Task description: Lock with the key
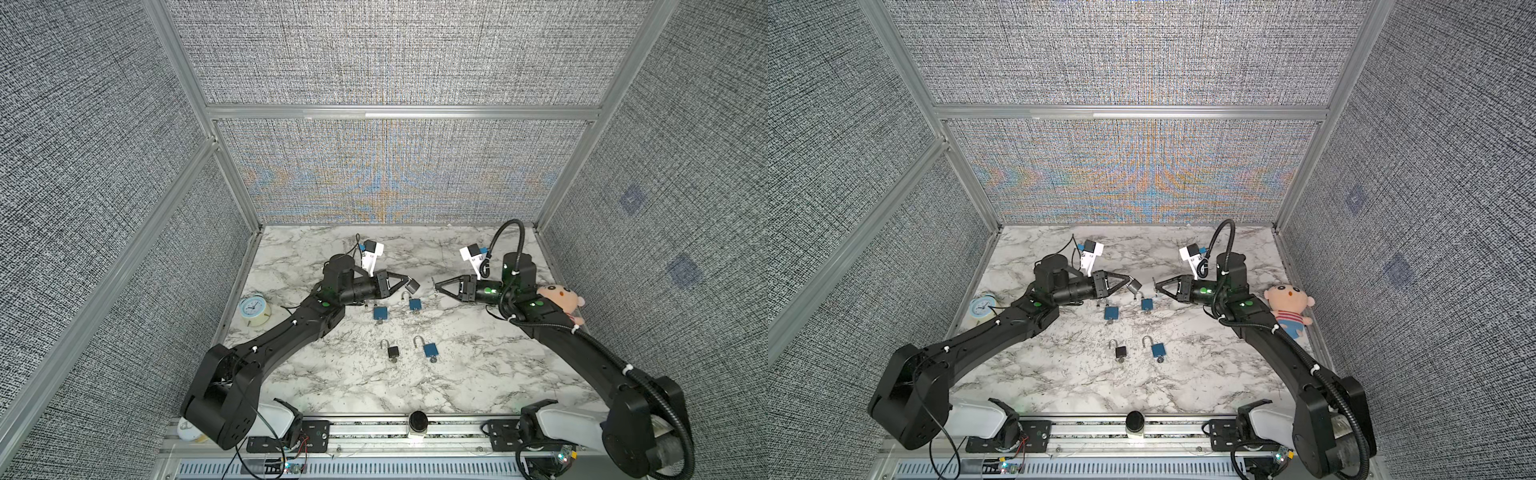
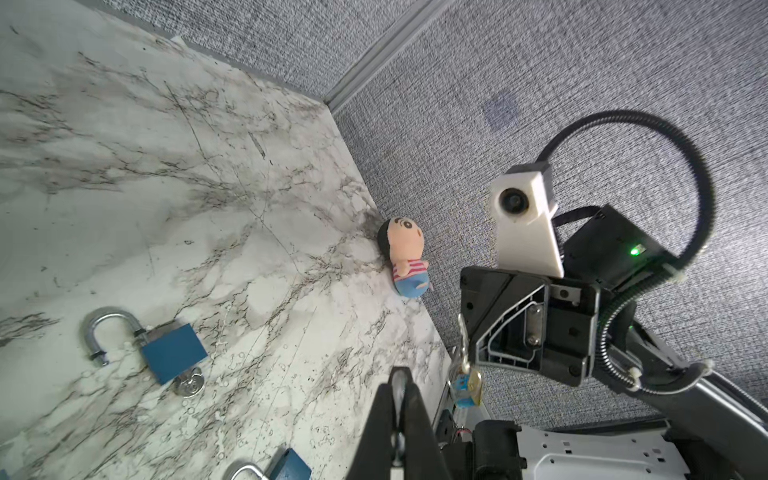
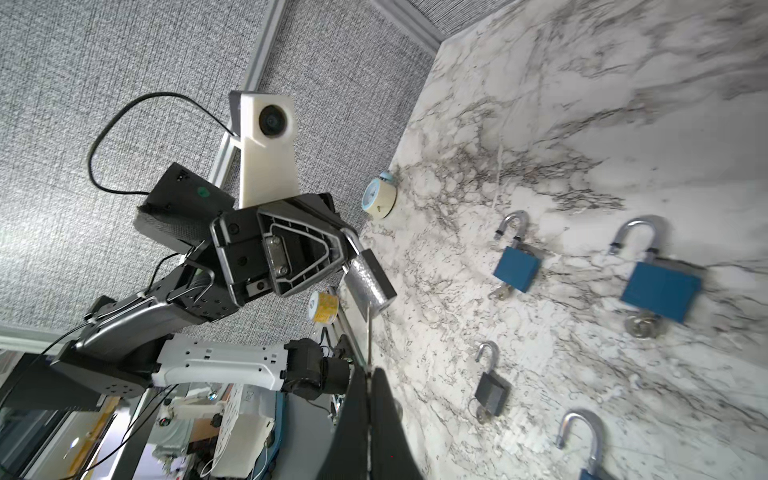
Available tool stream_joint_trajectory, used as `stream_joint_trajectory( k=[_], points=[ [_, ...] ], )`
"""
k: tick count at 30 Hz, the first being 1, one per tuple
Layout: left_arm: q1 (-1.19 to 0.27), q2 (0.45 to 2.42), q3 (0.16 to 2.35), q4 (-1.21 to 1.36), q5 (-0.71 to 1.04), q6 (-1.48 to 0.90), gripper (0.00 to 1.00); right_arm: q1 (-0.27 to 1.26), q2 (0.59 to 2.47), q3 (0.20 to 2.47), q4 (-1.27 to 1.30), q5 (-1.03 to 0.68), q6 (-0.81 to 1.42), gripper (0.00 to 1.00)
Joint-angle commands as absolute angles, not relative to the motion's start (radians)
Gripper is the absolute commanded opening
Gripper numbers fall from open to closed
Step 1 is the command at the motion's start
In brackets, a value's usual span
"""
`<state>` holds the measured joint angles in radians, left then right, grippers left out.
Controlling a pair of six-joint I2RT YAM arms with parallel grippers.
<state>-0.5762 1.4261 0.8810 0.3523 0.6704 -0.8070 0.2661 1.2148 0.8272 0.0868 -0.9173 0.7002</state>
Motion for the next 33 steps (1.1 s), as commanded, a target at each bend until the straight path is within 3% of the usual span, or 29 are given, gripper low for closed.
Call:
stream_joint_trajectory(
  k=[1,13,19,33],
  points=[
    [-0.604,1.488,0.93,0.291,0.704,-0.735,0.0,0.218,1.184,0.839,-0.036,-0.856,0.641,0.0],
    [-0.71,1.884,1.315,0.093,0.769,-0.612,0.0,-0.024,1.053,0.804,-0.198,-0.862,0.593,0.0],
    [-0.745,2.092,1.518,0.027,0.822,-0.597,0.0,-0.141,1.051,0.783,-0.205,-0.945,0.586,0.0],
    [-0.787,2.432,1.965,-0.198,0.879,-0.569,0.0,-0.187,1.094,0.796,-0.094,-0.985,0.626,0.0]
  ],
)
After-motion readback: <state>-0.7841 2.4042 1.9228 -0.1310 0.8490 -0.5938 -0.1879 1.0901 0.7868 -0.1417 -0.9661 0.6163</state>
